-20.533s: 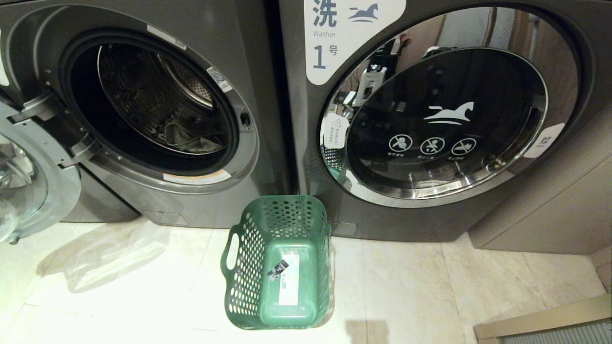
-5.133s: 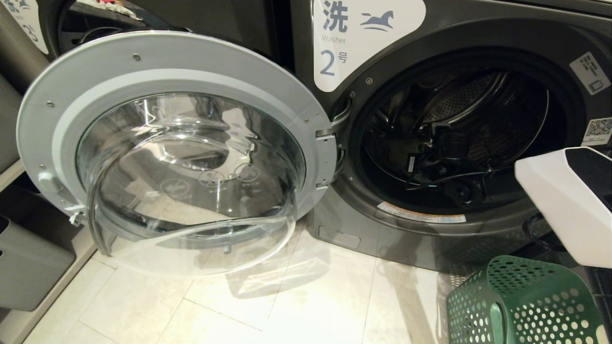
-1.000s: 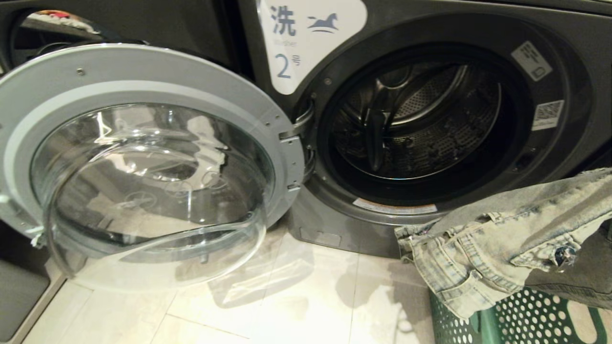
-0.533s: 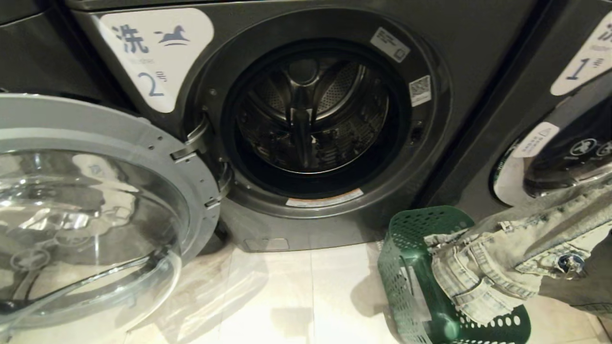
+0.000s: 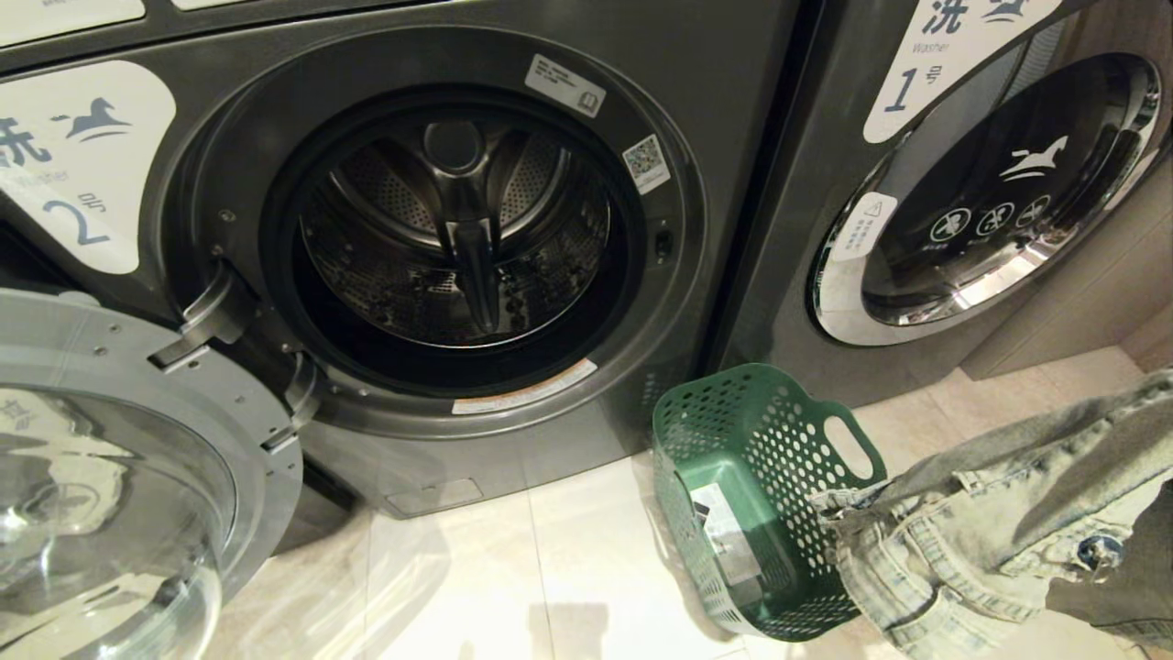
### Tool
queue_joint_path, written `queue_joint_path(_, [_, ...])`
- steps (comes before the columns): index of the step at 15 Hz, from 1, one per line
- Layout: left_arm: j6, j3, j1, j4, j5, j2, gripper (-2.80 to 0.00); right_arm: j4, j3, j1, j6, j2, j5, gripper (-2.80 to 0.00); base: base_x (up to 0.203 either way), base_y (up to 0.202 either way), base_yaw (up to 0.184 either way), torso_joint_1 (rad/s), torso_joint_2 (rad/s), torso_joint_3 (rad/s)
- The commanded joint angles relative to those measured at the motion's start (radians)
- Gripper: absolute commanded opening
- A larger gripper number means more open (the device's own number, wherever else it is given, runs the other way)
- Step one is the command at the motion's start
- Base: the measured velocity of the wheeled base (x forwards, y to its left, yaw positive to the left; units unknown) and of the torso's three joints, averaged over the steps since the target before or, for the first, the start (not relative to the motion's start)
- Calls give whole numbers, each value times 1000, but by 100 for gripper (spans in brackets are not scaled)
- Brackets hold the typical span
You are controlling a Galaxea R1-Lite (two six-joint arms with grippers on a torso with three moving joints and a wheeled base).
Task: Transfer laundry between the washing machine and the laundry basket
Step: Pick a cloth and place it into the basket
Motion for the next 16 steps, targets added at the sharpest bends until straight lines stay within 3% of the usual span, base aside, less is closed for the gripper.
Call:
queue_joint_path(1, [0,2,0,0,0,-2,-280,0,16,-7,8,18,-13,-280,0,0,0,0,0,0])
queue_joint_path(9, [0,2,0,0,0,-2,-280,-24,-5,-24,120,221,-31,-280,0,0,0,0,0,0])
queue_joint_path(16, [0,2,0,0,0,-2,-280,-258,-11,-70,203,514,-33,-280,0,0,0,0,0,0])
